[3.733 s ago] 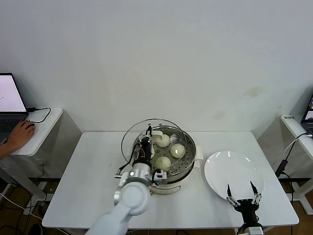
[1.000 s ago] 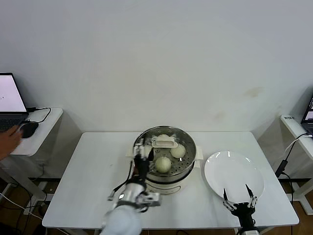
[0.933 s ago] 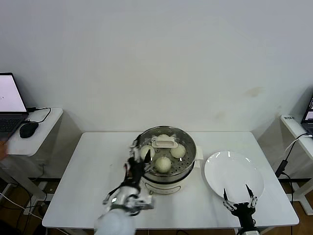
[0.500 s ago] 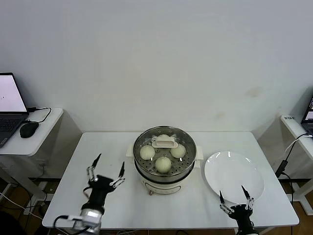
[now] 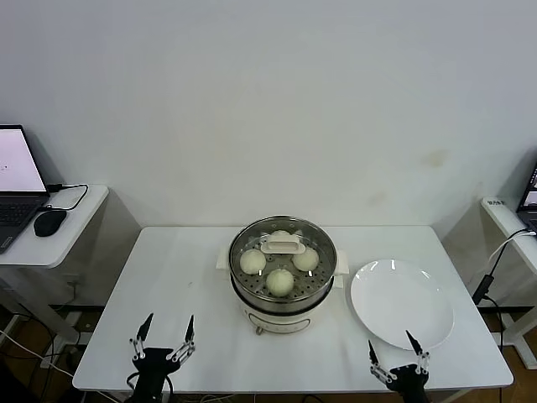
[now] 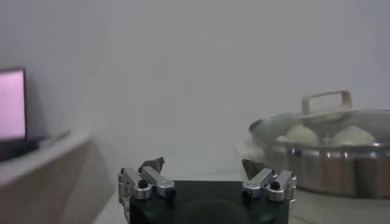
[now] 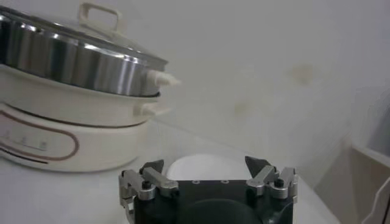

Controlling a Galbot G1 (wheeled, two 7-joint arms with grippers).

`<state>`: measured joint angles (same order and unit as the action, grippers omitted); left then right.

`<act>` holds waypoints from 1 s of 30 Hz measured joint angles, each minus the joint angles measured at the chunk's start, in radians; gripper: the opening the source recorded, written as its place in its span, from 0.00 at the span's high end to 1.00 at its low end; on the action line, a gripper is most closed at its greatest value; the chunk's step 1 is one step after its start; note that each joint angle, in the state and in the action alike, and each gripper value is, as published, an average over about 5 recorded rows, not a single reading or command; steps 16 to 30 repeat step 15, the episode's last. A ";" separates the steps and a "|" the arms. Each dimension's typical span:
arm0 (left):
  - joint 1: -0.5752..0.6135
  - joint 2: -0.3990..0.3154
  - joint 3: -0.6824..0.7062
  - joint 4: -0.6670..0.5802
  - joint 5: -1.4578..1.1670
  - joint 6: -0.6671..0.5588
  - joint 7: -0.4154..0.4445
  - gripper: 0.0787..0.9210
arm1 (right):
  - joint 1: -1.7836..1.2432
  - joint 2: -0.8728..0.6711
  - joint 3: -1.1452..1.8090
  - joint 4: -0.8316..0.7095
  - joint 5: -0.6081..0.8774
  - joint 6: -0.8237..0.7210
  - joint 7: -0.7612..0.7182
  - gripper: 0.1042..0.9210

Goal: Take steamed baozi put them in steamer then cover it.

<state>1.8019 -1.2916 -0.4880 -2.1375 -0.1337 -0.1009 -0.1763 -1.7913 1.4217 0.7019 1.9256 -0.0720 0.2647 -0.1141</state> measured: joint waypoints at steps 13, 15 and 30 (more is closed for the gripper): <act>0.030 -0.032 -0.024 0.045 -0.046 -0.050 0.007 0.12 | -0.041 -0.016 -0.021 0.048 0.047 -0.049 -0.015 0.12; 0.030 -0.034 -0.027 0.049 -0.047 -0.053 0.007 0.12 | -0.043 -0.017 -0.022 0.053 0.051 -0.055 -0.016 0.12; 0.030 -0.034 -0.027 0.049 -0.047 -0.053 0.007 0.12 | -0.043 -0.017 -0.022 0.053 0.051 -0.055 -0.016 0.12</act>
